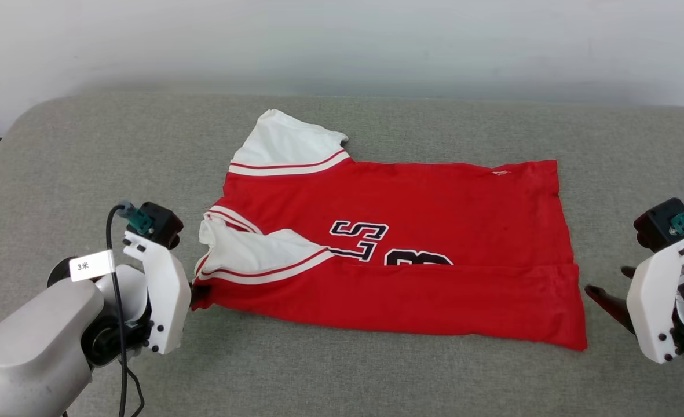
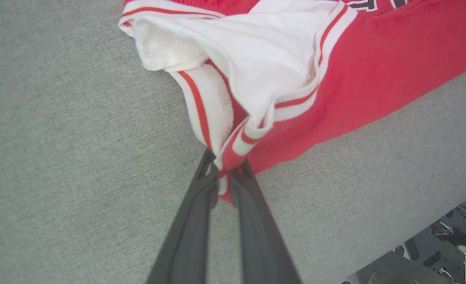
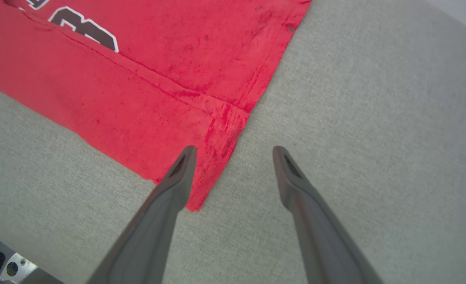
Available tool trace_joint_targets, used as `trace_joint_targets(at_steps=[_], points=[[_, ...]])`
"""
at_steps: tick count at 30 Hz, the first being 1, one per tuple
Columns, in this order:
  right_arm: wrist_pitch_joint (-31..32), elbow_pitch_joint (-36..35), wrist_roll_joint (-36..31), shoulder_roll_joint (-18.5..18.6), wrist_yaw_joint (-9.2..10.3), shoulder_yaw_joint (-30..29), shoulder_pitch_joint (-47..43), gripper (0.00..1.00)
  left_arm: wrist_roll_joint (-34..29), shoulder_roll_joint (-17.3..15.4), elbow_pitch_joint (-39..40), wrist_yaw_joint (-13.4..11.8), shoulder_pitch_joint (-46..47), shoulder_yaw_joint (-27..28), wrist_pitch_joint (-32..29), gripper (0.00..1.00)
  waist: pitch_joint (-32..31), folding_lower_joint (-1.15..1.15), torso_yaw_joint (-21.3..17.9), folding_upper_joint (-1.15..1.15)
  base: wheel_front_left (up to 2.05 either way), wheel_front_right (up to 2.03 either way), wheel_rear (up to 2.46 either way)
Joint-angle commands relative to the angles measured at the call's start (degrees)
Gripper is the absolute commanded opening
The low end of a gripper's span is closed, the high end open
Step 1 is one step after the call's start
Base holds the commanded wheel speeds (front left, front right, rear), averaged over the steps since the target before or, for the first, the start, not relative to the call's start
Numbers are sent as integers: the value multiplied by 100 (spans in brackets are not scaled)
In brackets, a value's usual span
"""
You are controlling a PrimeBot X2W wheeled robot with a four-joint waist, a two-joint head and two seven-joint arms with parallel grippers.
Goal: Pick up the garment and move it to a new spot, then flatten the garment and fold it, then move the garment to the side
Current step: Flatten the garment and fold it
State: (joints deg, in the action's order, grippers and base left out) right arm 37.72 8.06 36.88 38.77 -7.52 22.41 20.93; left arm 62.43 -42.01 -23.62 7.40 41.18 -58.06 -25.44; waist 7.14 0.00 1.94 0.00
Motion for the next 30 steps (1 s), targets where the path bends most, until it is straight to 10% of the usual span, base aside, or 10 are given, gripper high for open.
trace_joint_targets(at_steps=[1,10,26,27,28,30], points=[[391,-7,132,149,7,88,101,100,-58,-17,90,1,96,-21,58,0,2,0,59,0,0,0,0],[1274,143,338,113,7,237,-19,100,-189,64,339,1,210,-107,141,0,184,0,258,0,0,0,0],[707,1432,173,-746,5,809,-108,100,-364,121,311,2,365,-154,353,0,602,0,378,0,0,0,0],[636,1443,191,-744,4,858,-82,75,-362,121,293,2,351,-163,362,0,588,0,369,0,0,0,0],[542,1445,217,-727,4,892,-42,11,-355,117,274,2,327,-169,375,0,565,0,354,0,0,0,0],[397,1459,284,-664,4,916,25,0,-337,107,238,2,269,-186,404,0,503,0,325,0,0,0,0]])
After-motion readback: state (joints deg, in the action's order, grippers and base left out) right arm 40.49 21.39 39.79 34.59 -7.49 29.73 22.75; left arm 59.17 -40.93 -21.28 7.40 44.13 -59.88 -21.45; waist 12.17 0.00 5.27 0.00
